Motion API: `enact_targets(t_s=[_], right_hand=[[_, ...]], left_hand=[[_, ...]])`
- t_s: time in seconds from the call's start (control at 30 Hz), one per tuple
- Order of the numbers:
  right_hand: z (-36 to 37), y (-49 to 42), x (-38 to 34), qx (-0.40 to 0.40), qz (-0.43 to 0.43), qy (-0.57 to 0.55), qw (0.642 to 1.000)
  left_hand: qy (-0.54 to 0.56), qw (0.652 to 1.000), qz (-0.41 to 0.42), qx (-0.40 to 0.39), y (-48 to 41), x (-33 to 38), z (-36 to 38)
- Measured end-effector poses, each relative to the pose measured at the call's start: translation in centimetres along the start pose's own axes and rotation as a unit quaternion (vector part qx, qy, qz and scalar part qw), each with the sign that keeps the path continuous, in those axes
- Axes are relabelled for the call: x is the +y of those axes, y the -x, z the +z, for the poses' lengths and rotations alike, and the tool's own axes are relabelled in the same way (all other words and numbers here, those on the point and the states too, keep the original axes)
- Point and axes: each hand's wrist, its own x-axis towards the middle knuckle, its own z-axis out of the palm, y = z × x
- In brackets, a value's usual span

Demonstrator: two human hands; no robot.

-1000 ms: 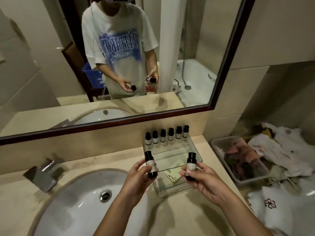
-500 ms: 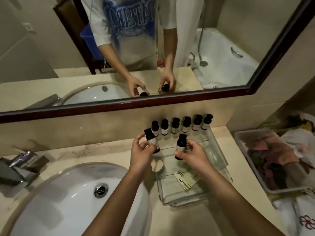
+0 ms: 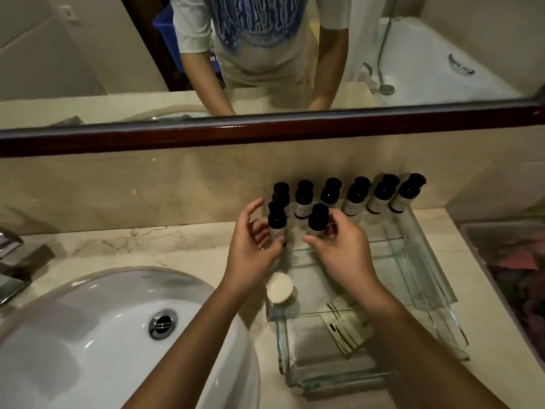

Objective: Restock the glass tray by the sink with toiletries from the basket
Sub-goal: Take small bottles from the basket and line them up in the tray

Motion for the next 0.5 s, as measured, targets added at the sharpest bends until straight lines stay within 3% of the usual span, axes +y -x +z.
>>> enact_targets(t_s=[0.5], right_hand=[[0.0, -0.4, 1.4, -0.023, -0.034, 0.1, 0.994]], left_hand=[[-0.192, 0.978, 0.07, -0.034, -0.3, -1.4, -0.7]])
